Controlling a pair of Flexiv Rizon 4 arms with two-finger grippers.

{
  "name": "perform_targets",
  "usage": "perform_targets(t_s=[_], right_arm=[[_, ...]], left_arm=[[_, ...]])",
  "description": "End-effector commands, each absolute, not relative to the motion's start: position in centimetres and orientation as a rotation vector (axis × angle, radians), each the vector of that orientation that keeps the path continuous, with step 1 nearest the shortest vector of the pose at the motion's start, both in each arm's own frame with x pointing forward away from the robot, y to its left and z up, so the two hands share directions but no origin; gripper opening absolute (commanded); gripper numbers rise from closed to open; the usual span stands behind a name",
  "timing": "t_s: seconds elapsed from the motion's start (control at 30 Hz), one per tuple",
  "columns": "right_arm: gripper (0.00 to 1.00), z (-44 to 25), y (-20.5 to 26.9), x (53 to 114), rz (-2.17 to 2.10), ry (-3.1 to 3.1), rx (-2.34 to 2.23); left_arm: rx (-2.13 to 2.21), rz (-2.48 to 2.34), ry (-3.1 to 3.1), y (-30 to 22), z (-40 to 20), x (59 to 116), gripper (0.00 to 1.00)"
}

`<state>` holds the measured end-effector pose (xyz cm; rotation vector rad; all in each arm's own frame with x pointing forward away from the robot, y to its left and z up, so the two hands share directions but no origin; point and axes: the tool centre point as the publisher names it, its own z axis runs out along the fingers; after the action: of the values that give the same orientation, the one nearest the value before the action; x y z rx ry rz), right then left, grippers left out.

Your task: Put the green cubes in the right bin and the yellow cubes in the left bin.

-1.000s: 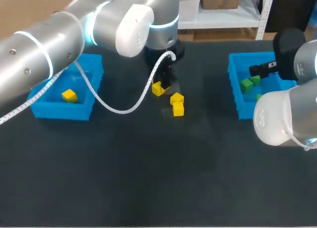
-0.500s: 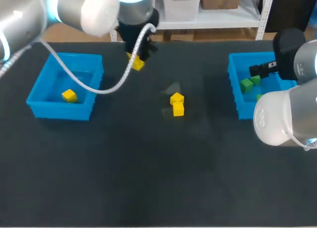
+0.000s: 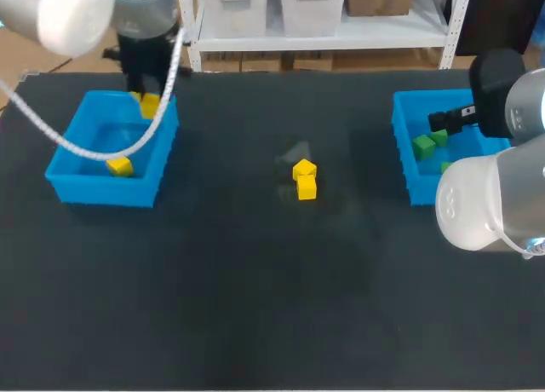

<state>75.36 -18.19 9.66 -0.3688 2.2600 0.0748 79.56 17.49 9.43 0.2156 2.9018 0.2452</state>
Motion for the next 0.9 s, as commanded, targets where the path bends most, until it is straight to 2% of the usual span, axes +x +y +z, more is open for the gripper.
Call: perform_targets(t_s=[0.03,0.17,0.2,0.23,0.27,0.47,0.9], right_arm=[[1.00,9.7,-18.3,75.3,0.077,2.260,-0.370],[1.00,9.7,-18.3,75.3,0.077,2.260,-0.370],[1.00,9.7,-18.3,75.3,0.077,2.260,-0.370],[1.00,9.7,-18.3,75.3,0.077,2.260,-0.370],[1.00,9.7,-18.3,75.3,0.077,2.260,-0.370],[1.00,9.7,-18.3,75.3,0.077,2.260,-0.370],[1.00,9.7,-18.3,75.3,0.077,2.260,-0.370]], left_arm=[[0.191,0.200,2.739,19.3,8.4,76.9,0.00],[0.152,0.228,2.750,20.3,8.1,76.4,0.00],[0.141,0.235,2.751,20.4,8.1,76.3,0.08],[0.131,0.249,2.746,20.5,8.2,76.3,0.35],[0.126,0.239,2.741,20.5,8.2,76.2,1.00],[0.224,0.155,2.686,17.6,9.5,76.5,1.00],[0.932,-0.177,2.530,0.9,11.0,76.5,1.00]])
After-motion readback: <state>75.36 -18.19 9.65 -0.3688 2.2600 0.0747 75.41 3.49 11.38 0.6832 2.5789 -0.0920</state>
